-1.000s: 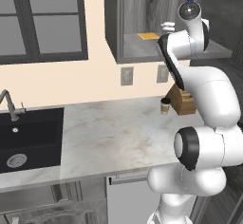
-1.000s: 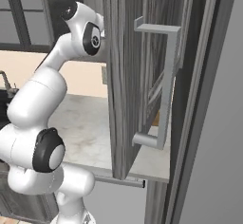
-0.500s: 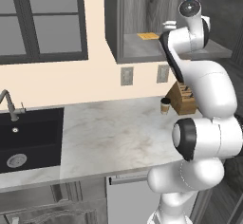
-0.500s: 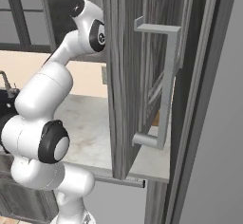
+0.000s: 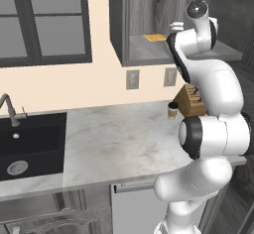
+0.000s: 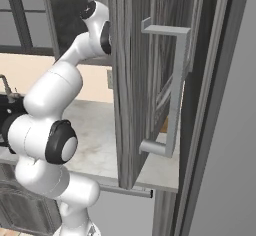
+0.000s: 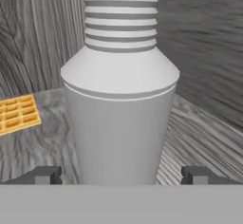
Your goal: Pick the sponge and spray from the cabinet and place them on the counter.
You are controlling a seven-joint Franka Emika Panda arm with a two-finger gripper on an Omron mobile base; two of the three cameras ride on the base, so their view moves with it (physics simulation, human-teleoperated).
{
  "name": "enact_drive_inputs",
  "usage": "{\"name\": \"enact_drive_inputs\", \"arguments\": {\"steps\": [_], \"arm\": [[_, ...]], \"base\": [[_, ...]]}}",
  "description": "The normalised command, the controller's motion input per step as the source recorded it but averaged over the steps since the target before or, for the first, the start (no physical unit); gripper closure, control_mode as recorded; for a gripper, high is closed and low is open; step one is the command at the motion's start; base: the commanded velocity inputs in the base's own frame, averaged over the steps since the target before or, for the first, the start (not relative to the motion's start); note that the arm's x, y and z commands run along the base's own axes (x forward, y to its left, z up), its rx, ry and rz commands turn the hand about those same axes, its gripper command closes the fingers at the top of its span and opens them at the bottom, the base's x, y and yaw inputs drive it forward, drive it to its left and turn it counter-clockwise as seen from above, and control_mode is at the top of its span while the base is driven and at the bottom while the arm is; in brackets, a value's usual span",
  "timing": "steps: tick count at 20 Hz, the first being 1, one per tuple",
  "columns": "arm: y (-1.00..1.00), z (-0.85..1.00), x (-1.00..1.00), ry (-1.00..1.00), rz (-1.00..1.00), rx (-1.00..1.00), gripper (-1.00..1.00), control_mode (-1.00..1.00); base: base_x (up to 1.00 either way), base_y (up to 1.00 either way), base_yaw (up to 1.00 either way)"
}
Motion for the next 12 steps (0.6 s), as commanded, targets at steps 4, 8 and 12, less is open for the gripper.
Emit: {"name": "enact_drive_inputs", "arguments": {"steps": [4,8,12], "arm": [[-0.19,-0.04,0.13,0.00,0.00,0.00,-1.00,-1.00],[-0.05,-0.11,0.17,0.00,0.00,0.00,-1.00,-1.00],[-0.01,-0.11,0.17,-0.02,0.00,0.01,-1.00,-1.00]], "base": [[0.00,0.00,0.00],[0.00,0.00,0.00],[0.00,0.00,0.00]]}}
